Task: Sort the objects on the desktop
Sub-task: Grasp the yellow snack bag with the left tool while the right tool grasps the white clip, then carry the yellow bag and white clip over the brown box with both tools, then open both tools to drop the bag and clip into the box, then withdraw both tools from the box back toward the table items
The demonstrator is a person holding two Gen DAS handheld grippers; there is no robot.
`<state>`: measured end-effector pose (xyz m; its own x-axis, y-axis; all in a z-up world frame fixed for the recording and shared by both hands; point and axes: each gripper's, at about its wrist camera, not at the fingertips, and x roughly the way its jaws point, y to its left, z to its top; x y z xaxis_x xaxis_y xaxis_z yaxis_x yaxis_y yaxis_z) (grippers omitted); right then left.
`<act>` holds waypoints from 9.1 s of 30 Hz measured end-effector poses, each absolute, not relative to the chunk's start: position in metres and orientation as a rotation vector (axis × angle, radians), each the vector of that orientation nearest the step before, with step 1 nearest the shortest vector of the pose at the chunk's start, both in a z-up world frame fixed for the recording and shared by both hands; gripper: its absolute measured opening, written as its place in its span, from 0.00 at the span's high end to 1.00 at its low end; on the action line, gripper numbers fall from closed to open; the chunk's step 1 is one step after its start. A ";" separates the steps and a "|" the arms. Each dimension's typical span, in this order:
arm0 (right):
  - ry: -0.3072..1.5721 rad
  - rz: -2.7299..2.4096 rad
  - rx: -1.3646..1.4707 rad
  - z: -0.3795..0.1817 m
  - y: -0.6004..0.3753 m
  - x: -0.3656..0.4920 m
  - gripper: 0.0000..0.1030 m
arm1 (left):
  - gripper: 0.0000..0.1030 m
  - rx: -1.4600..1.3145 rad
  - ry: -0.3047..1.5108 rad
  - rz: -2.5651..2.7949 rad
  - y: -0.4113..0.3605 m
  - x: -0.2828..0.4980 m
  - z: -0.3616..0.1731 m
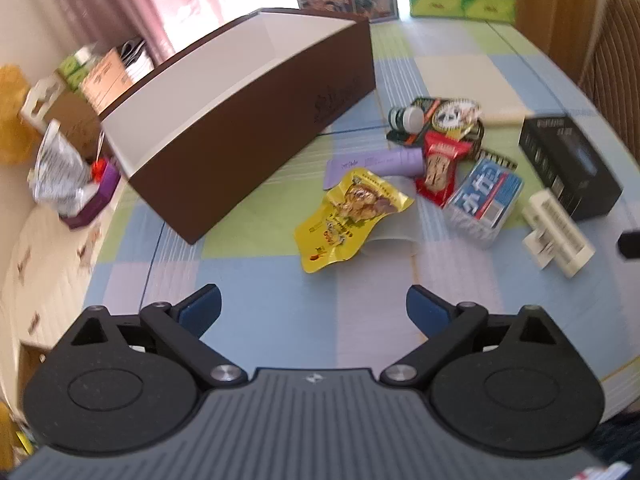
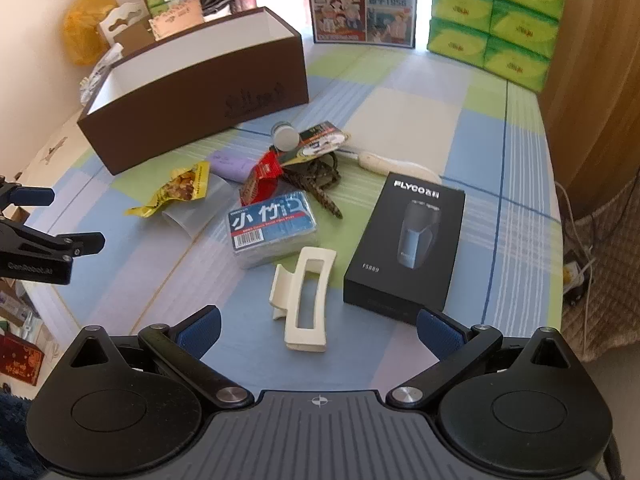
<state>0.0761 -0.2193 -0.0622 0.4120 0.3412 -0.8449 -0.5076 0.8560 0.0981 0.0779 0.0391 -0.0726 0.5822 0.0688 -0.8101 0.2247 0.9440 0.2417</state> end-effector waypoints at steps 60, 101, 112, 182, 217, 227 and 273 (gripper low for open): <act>1.115 0.460 -0.191 -0.128 -0.172 0.102 0.40 | 0.90 0.198 1.133 -0.412 0.102 0.203 -0.099; 0.950 0.588 -0.176 -0.066 -0.149 0.122 0.62 | 0.94 0.072 1.006 -0.339 0.109 0.191 -0.057; 0.778 0.769 -0.172 -0.011 -0.084 0.174 0.62 | 0.94 0.014 0.856 -0.267 0.130 0.209 -0.008; 0.750 0.871 -0.529 -0.089 0.067 0.343 0.03 | 0.21 0.280 0.998 0.059 0.184 0.377 -0.076; 0.606 0.865 -0.247 0.003 -0.034 0.234 0.02 | 0.10 0.128 0.801 0.002 0.149 0.245 0.022; 0.561 0.856 -0.210 0.020 -0.069 0.190 0.02 | 0.05 0.085 0.754 -0.005 0.134 0.193 0.038; 0.942 0.506 -0.165 -0.064 -0.224 0.099 0.02 | 0.07 0.090 0.991 -0.207 0.027 0.118 -0.049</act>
